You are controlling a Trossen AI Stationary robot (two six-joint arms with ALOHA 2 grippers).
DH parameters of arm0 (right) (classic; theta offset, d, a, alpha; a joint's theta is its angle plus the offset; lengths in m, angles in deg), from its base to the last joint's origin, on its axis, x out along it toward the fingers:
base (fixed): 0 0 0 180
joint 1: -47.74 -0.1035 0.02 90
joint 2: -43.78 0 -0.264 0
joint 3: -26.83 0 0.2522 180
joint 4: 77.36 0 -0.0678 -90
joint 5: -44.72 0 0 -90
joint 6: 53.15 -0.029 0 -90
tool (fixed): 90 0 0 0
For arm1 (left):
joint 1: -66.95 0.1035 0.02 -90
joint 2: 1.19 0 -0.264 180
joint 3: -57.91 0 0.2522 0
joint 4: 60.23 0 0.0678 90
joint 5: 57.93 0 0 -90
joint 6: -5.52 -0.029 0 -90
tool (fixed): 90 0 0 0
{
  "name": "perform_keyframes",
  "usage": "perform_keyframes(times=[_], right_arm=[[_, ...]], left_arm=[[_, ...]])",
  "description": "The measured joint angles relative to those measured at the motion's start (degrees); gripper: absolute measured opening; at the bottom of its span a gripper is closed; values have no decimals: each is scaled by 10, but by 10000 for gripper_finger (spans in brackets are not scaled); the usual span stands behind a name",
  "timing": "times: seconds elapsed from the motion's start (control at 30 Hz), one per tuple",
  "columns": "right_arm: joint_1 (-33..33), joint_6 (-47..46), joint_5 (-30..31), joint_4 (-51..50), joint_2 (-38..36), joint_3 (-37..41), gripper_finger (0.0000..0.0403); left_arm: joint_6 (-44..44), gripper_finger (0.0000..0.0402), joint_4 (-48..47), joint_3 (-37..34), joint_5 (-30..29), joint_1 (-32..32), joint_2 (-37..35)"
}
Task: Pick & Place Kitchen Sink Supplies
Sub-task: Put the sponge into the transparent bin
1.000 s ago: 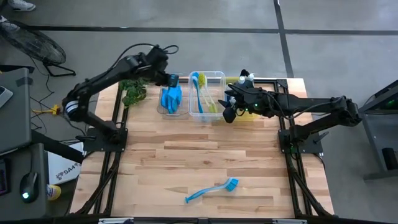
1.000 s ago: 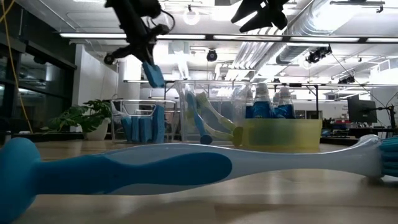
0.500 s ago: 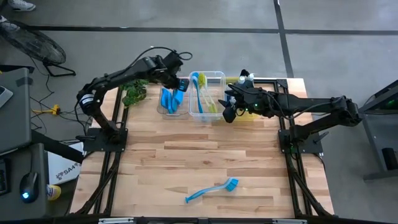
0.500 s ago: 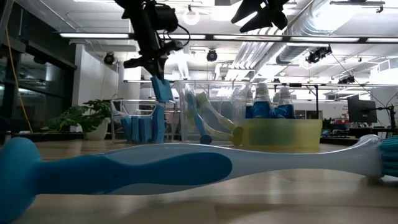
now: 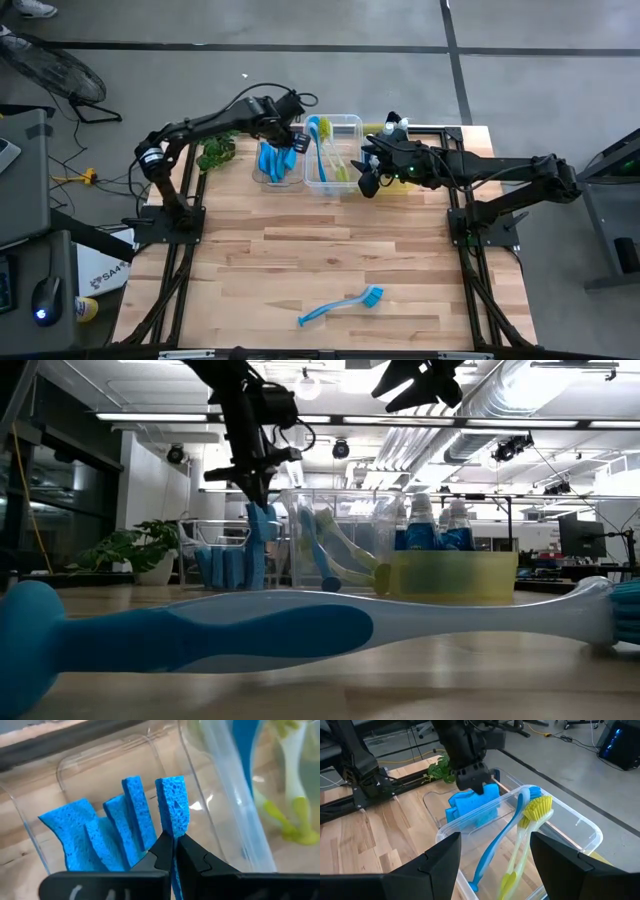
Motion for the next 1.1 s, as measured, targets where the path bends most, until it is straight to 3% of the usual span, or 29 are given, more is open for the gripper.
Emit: perform_keyframes(times=[0.73,1.1], right_arm=[[0,-1,-3,-2,0,0,232],[0,-1,-9,-2,0,0,232]], left_arm=[[-7,7,0,0,-11,0,18],[-9,87,0,0,-12,0,18]])
